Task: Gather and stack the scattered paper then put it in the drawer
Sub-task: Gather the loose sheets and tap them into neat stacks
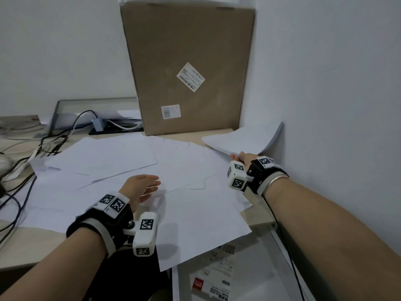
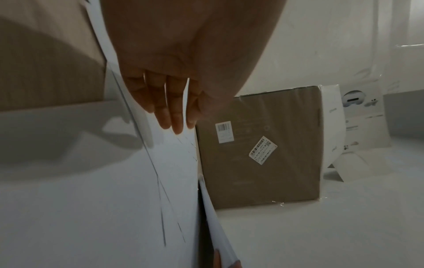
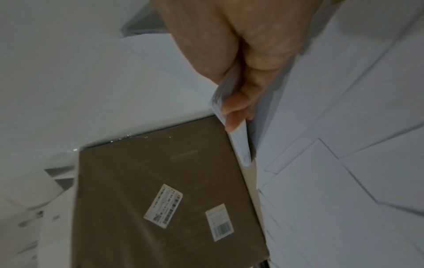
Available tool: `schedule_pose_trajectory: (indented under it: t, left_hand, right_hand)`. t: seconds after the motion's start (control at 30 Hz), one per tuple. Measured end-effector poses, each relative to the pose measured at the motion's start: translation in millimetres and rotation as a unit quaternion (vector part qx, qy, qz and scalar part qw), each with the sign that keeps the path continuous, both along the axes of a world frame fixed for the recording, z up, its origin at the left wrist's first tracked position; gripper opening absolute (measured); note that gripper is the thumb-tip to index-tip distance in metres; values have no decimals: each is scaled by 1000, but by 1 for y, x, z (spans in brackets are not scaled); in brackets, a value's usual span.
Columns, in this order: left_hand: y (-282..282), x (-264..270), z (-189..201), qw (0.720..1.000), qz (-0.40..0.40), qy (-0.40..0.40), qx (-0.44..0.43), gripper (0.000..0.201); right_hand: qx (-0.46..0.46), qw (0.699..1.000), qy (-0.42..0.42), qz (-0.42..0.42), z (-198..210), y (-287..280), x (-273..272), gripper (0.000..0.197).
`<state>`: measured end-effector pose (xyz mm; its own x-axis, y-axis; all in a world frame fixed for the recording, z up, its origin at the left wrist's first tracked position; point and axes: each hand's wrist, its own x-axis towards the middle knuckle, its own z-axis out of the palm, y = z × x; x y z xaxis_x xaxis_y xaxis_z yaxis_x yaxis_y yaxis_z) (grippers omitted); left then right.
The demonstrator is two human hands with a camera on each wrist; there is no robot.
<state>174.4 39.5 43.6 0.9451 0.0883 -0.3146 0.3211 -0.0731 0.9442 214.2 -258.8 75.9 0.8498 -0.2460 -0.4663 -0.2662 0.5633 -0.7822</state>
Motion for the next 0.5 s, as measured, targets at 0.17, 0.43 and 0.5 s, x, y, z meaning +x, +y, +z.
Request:
schedule_pose_trajectory:
  t: [0.17, 0.43, 0.5]
  left_hand:
    - [0, 0, -3, 998, 8, 32, 50, 16]
    - [0, -10, 16, 991, 12, 94, 96, 35]
    - [-1, -15, 19, 989, 8, 93, 113, 41]
  right_hand:
    - [-85, 996, 1, 11, -5, -4, 4, 28]
    - [-397, 908, 61, 118, 3, -9, -26, 57]
    - [-442, 881, 74, 149, -4, -15, -39, 51]
